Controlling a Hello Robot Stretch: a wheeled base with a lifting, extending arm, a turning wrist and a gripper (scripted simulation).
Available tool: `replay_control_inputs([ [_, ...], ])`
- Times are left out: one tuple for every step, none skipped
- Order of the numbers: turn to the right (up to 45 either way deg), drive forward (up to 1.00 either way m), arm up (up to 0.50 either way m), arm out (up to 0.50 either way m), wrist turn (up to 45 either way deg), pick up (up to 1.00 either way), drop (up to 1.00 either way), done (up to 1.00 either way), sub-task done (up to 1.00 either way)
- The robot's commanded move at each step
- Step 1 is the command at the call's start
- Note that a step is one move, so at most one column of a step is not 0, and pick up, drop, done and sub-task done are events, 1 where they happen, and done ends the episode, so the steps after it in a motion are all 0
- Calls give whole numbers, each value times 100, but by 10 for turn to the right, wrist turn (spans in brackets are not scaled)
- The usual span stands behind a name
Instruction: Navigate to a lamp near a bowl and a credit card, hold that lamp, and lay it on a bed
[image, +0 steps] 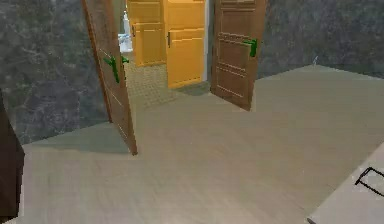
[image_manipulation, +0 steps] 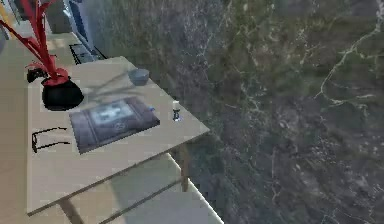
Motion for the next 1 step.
replay_control_inputs([
  [450,0,0,0,0,0,0,0,0],
])
